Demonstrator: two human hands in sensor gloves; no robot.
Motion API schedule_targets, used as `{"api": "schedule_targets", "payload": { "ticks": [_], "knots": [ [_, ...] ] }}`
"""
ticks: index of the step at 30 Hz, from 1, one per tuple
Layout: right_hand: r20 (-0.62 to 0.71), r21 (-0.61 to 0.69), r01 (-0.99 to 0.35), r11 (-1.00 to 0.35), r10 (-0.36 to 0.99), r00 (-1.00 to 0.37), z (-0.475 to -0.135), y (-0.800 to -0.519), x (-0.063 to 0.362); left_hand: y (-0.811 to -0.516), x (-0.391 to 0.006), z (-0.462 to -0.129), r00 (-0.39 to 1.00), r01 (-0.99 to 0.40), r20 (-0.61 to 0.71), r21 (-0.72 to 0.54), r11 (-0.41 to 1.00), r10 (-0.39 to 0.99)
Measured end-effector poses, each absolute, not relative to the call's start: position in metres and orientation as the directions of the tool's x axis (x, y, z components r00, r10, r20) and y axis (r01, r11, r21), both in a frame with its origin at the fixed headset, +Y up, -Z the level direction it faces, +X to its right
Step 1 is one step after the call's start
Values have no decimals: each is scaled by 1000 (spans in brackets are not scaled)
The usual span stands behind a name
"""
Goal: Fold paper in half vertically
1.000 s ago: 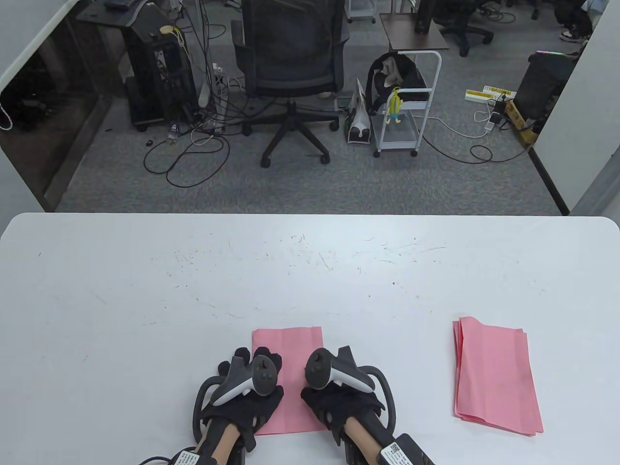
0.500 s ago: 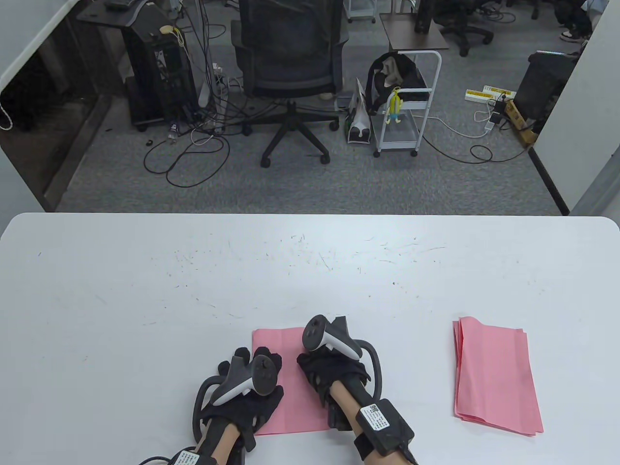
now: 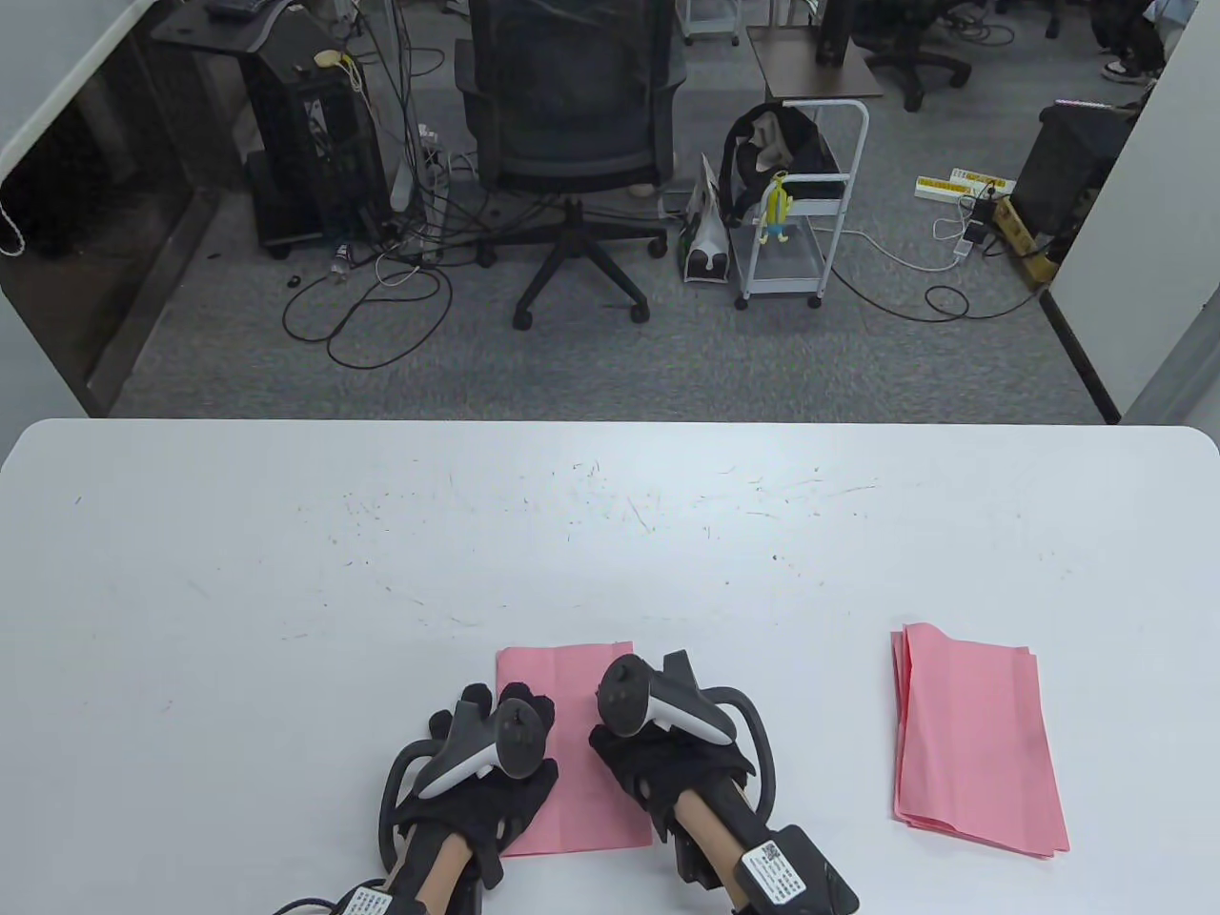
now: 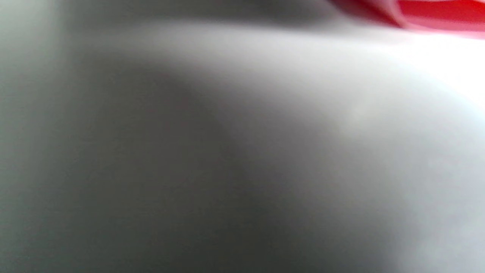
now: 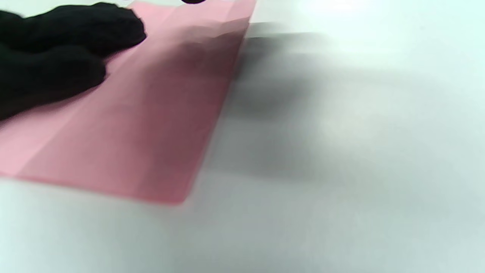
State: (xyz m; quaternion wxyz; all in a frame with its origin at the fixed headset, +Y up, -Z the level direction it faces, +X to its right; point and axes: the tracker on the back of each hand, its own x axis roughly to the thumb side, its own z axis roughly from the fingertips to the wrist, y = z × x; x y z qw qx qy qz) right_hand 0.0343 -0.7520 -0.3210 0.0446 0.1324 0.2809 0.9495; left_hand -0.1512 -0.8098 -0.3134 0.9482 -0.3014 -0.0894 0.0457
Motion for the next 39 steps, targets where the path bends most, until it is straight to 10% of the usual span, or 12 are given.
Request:
{"api": "schedule_targets", "payload": {
  "ticks": [39],
  "knots": [
    [338, 576, 72, -815, 158, -928, -251, -764, 41, -810, -151, -313, 980, -33, 141, -580, 814, 141]
  ]
}}
